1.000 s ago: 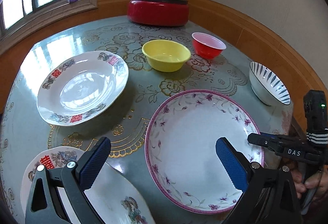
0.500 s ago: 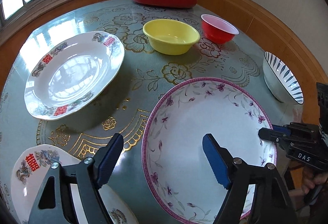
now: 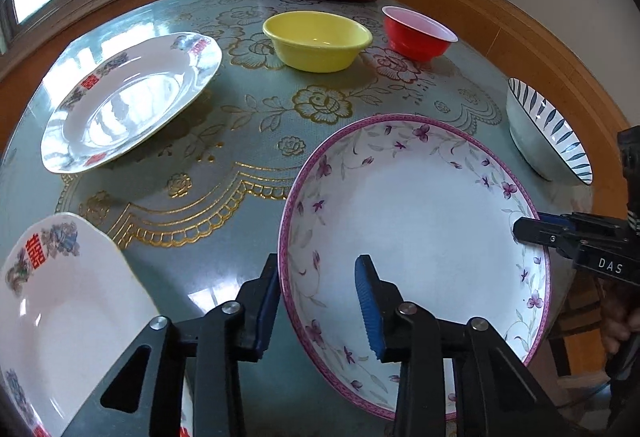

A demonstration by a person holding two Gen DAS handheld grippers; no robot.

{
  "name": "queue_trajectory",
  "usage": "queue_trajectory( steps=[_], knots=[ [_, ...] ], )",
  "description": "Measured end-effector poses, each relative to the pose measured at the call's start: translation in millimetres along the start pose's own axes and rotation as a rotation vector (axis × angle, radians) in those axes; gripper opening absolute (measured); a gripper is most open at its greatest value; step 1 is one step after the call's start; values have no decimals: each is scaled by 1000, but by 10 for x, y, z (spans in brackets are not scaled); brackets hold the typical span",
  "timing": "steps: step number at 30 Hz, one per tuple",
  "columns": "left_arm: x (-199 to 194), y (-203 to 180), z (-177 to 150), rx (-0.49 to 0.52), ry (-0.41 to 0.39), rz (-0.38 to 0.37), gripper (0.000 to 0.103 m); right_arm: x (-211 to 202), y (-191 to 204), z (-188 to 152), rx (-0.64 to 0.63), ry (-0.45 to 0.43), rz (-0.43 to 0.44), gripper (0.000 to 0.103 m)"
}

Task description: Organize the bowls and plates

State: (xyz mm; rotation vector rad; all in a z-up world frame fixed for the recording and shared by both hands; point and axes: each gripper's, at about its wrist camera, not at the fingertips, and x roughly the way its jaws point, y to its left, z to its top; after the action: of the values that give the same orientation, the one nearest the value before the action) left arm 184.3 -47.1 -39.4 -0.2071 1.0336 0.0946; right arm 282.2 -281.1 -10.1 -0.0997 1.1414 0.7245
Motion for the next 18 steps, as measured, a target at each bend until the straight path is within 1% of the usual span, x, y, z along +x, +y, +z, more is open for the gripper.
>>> queue_trajectory(
  steps=[1,3,4,6,7,15,18],
  knots=[
    [-15,-16,-38,3,-5,4,33,-1,6,-12,-15,1,6,20],
    [-37,-65,-118,17,-15,21,26,2,44,-30,-45,-2,14,21],
    [-50,-96,-154,29,-25,40,26,8,77,-27,-62,-15,-8,23],
    [-68,-112,-197,29,-38,62,26,43,140,1,-101,-32,-46,23],
    [-80,-107,-209,18,-39,67,26,66,153,30,-112,-36,-59,21],
    [-146,-85,-285,-40,-61,139,26,259,235,329,-187,-45,-45,19],
    [-172,-49,-311,-64,-70,166,26,336,294,428,-218,-52,-25,19]
  ],
)
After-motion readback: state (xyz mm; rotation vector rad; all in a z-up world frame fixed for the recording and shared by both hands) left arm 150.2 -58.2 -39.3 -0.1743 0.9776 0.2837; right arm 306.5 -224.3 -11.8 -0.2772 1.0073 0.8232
